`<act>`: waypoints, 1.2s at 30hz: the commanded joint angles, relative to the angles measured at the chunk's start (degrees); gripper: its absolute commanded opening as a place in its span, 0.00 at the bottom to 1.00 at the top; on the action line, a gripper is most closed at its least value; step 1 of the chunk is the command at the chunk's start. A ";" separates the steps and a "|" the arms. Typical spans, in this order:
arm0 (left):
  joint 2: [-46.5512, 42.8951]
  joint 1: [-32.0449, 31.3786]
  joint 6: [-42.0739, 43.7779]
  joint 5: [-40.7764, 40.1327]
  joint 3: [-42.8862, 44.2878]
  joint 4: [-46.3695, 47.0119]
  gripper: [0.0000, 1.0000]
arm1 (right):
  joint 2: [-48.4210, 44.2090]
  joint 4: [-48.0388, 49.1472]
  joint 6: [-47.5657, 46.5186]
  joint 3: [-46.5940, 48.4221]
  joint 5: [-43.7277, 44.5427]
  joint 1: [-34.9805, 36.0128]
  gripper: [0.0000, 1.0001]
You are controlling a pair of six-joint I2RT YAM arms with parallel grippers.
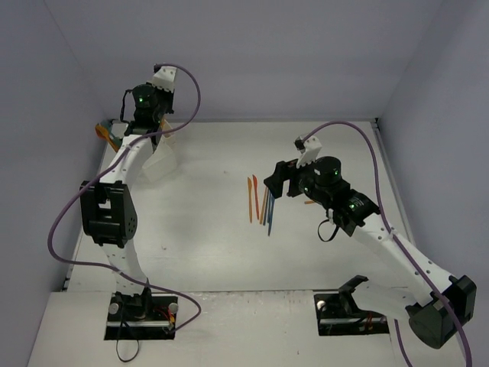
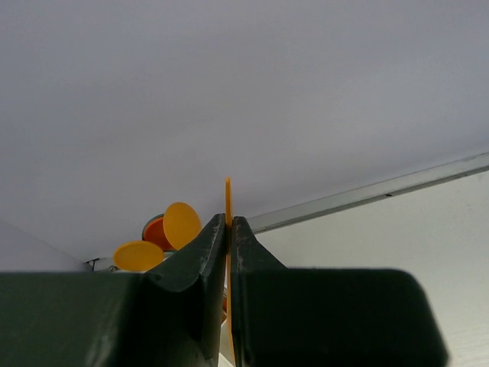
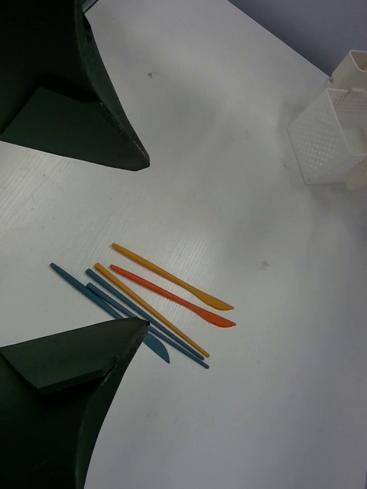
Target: Sort the eating utensils into containers
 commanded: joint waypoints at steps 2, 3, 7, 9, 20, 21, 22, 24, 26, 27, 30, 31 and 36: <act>-0.76 1.31 -2.65 2.09 -1.07 11.46 0.00 | 0.64 2.21 -0.88 0.34 -0.89 -0.31 0.75; -0.44 1.25 -2.84 2.03 -1.45 11.78 0.00 | 0.64 2.15 -0.94 0.34 -0.83 -0.37 0.75; 0.04 1.32 -3.61 1.80 -4.30 14.23 0.00 | 0.72 1.91 -0.96 0.11 -0.77 -0.47 0.75; 0.22 1.39 -3.48 2.12 -5.22 14.90 0.00 | 0.73 1.80 -0.96 0.00 -0.88 -0.48 0.75; -1.07 1.32 0.62 0.17 -10.92 14.81 0.16 | 0.37 1.74 -0.17 -1.29 -0.63 -0.48 0.74; -1.56 1.32 0.65 0.08 -11.47 14.76 0.20 | 0.18 1.76 -0.05 -1.51 -0.37 -0.48 0.74; -2.31 1.32 0.50 0.08 -12.01 14.76 0.25 | 0.13 1.71 0.06 -1.77 -0.11 -0.48 0.74; -3.45 1.41 -0.33 0.22 -12.84 14.81 0.35 | 0.11 1.65 0.35 -2.33 0.41 -0.48 0.73; -4.80 1.32 -0.87 -0.03 -13.75 14.76 0.43 | 0.02 1.60 0.80 -2.74 0.95 -0.48 0.72; -5.49 1.32 -1.07 -0.14 -14.08 14.76 0.45 | 0.06 1.58 1.24 -2.78 1.51 -0.48 0.72; -8.88 1.31 -3.32 -0.81 -15.57 14.75 0.59 | 1.03 0.58 3.19 -2.86 4.84 -0.48 0.67; -10.85 1.26 -4.60 -1.21 -16.41 14.70 0.62 | 1.52 0.04 4.28 -2.67 6.27 -0.48 0.65; -18.85 0.70 -9.81 -3.65 -19.09 11.61 0.75 | 5.54 -3.52 8.64 -1.94 10.45 -0.54 0.59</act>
